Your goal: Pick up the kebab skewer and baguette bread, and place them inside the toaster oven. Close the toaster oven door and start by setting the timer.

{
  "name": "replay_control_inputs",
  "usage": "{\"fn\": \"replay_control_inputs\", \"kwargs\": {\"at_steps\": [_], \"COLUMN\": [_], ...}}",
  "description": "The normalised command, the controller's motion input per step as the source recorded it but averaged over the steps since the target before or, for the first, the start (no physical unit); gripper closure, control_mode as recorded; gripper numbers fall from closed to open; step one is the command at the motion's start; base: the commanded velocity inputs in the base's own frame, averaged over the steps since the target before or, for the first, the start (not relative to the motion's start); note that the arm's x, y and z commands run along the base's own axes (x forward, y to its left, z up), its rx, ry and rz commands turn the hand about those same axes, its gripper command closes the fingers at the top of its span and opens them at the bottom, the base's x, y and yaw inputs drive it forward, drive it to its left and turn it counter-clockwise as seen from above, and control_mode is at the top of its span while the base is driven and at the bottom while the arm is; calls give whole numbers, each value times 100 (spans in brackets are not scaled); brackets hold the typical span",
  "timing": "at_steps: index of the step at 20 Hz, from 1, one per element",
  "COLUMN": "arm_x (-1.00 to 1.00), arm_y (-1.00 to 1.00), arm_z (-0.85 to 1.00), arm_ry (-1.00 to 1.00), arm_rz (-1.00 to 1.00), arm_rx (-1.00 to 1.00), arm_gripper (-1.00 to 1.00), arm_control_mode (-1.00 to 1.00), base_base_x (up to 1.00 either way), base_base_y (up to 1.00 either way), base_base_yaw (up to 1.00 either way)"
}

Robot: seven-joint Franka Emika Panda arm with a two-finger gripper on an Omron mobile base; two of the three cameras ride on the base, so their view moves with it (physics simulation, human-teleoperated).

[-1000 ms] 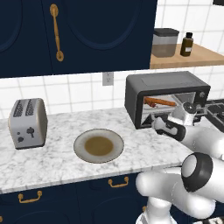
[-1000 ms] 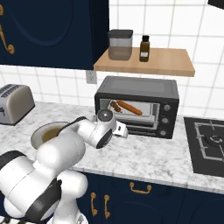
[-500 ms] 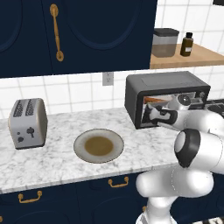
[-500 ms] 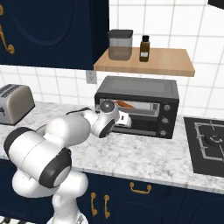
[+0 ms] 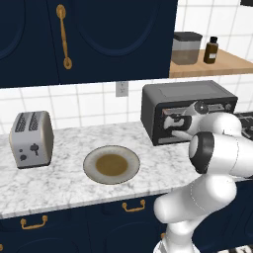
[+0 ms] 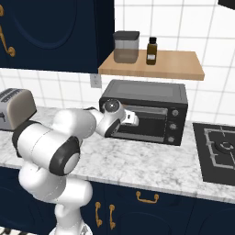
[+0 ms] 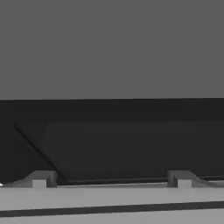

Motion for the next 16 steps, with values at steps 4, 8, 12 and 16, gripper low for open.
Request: {"fn": "replay_control_inputs", "kwargs": {"at_steps": [4,8,12,16], "arm_x": [42,7,13,29], "arm_y": [0,0,0,2], "arm_z": [0,0,0,0], "arm_ry": [-12,-9,-11,-13], "arm_rz": [0,0,0,0], "arm_rx": [0,0,0,0], "arm_gripper": [-100,-100,-100,-100], "arm_control_mode": [-100,-100,-100,-100], "base_base_x": [0,0,0,0], "base_base_y": [0,0,0,0], "base_base_yaw": [0,0,0,0]}}
